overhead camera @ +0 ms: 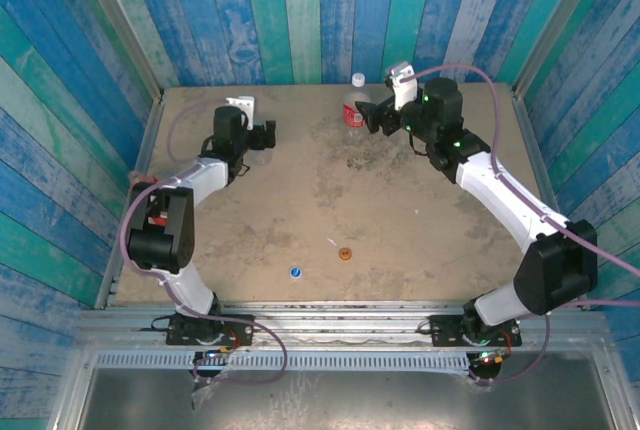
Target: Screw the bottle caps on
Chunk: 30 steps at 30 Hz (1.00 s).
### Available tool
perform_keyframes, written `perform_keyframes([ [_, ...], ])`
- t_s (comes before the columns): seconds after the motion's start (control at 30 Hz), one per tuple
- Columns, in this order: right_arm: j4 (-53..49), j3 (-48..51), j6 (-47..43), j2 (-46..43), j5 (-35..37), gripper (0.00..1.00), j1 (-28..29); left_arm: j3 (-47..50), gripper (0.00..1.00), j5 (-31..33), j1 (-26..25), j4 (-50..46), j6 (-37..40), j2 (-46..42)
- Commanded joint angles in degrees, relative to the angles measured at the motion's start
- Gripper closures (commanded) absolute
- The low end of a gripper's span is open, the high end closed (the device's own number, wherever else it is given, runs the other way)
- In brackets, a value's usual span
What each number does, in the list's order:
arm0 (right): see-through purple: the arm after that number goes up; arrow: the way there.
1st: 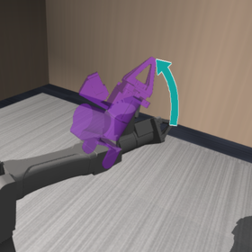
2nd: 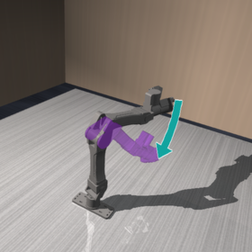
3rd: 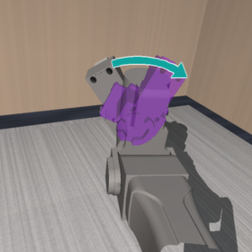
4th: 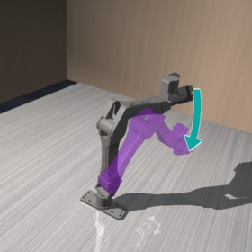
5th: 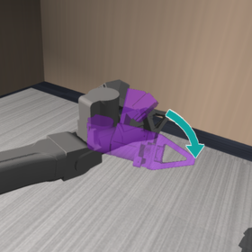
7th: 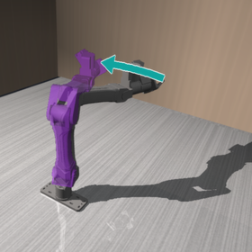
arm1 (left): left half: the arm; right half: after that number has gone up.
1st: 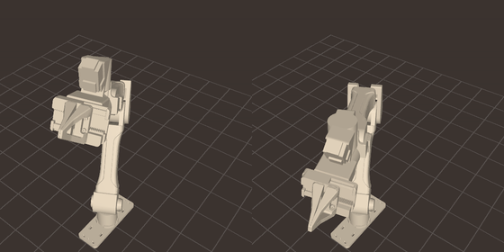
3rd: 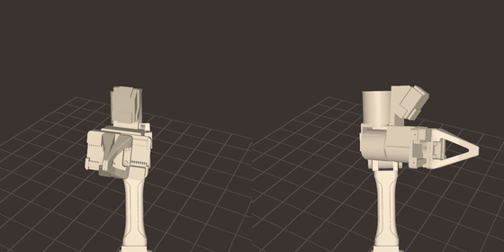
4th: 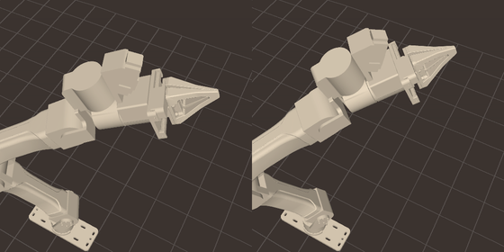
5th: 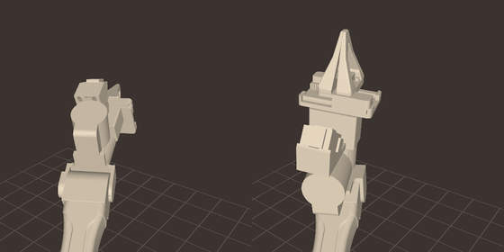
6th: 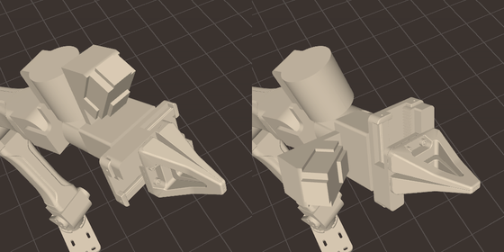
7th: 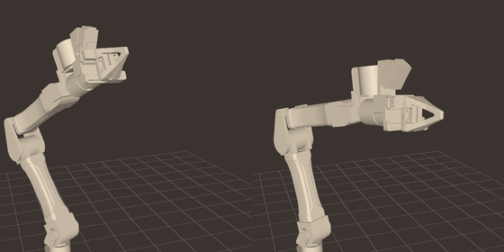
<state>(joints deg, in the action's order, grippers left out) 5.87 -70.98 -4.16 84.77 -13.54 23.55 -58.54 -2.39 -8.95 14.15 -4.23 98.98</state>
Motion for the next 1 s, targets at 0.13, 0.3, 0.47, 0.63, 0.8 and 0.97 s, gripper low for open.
perform_keyframes([
  [0.13, -0.33, 0.17, -0.76, -0.85, -0.94, 0.08, 0.19, -3.58, 0.17, 0.33, 0.20, -7.44, 0.27, 4.40],
  [0.3, -0.68, -0.20, -0.76, -0.84, -1.05, 0.08, 0.22, -4.19, 0.22, 0.42, 0.16, -9.17, 0.21, 4.60],
  [0.47, -0.92, -0.22, -0.93, -1.18, -0.92, 0.08, 0.18, -4.91, 0.24, 0.42, 0.23, -11.60, 0.60, 5.27],
  [0.63, -1.31, 0.36, -0.76, -2.03, -1.96, 0.08, 0.22, -4.47, 0.31, 0.15, 0.16, -11.61, 0.63, 4.58],
  [0.8, -2.19, 1.81, -0.73, -3.18, -3.30, 0.09, 0.85, -3.54, 0.38, -0.32, 0.25, -11.43, 0.45, 2.84],
  [0.97, -4.63, 5.45, -5.91, -4.66, -5.16, 0.09, 5.18, -1.31, 0.39, -0.46, 0.23, -11.39, -0.07, -1.18],
])
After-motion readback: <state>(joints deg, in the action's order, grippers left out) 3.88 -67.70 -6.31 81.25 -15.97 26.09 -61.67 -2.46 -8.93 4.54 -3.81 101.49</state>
